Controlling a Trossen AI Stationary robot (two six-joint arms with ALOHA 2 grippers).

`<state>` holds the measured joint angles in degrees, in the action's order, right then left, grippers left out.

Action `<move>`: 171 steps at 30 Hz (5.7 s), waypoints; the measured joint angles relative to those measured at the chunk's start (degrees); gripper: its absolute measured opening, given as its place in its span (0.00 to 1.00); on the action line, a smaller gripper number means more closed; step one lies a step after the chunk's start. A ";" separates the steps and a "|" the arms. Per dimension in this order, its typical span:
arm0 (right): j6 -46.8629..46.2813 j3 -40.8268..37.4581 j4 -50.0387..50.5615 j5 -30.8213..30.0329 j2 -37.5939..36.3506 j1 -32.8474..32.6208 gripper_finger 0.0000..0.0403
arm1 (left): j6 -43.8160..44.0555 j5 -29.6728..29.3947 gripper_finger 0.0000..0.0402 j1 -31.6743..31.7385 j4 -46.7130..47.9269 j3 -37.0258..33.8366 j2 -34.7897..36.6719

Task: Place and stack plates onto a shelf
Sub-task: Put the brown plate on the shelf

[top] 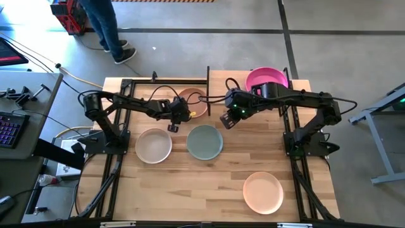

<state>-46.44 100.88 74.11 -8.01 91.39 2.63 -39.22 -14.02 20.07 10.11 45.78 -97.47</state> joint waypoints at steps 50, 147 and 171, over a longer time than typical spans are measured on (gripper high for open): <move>15.00 0.00 -33.17 -8.04 0.00 15.28 0.26 | -34.48 -30.87 0.00 -8.77 14.10 18.99 22.23; 21.20 -0.66 -17.54 -3.07 -3.00 36.78 0.00 | 12.54 -45.73 0.27 -18.33 6.19 18.99 22.97; 22.31 -14.20 -19.42 1.24 -2.84 36.68 0.00 | 15.17 -46.62 0.27 -10.47 6.27 18.99 22.97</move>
<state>-24.13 86.68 54.69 -6.77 88.55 39.31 -24.05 -60.64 9.60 16.38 64.77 -74.50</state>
